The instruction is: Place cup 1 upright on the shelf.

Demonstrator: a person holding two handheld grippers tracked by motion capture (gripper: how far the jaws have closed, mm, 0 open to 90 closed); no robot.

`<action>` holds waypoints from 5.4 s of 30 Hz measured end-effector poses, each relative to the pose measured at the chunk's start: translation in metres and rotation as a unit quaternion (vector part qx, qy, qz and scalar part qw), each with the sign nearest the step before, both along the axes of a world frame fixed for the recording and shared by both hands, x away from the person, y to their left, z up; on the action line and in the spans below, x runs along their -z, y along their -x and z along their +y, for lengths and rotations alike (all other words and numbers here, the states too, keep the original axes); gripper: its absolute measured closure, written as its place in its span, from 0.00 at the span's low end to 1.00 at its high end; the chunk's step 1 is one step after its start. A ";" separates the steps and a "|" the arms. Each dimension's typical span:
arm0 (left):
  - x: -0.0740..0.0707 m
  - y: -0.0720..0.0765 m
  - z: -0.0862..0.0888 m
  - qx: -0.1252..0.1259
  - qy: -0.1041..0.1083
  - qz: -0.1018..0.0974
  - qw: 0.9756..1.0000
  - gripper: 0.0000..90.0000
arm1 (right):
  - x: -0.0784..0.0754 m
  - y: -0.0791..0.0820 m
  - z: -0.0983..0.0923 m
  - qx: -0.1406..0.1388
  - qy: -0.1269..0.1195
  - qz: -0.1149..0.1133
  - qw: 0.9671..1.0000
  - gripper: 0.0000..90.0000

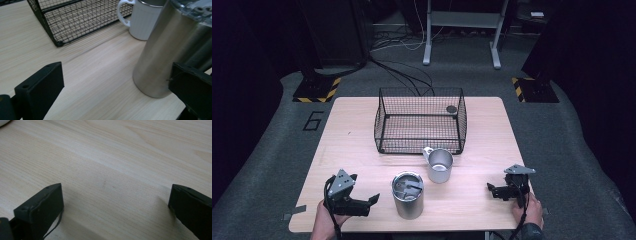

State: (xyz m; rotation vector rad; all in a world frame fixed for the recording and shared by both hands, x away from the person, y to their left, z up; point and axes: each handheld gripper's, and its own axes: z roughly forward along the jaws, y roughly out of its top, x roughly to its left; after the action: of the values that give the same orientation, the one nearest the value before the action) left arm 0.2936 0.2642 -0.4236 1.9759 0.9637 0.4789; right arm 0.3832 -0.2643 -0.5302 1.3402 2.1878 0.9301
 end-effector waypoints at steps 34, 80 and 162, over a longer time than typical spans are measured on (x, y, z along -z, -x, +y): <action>-0.021 0.008 -0.062 0.117 0.031 -0.020 0.992 0.00 | 0.000 0.000 0.000 0.001 -0.001 0.001 1.000 0.00; 0.009 -0.014 -0.103 0.123 0.032 -0.048 0.991 0.04 | 0.000 -0.001 0.000 -0.004 0.003 0.000 1.000 0.00; -0.087 -0.077 -0.050 0.052 0.037 -0.111 0.992 0.05 | 0.000 -0.001 0.000 -0.004 0.001 0.001 1.000 0.00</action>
State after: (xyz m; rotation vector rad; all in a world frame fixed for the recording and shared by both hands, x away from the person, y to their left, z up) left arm 0.3708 0.2138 -0.3370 1.8507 0.7257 0.5825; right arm 0.3838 -0.2642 -0.5301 1.3326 2.1958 0.9290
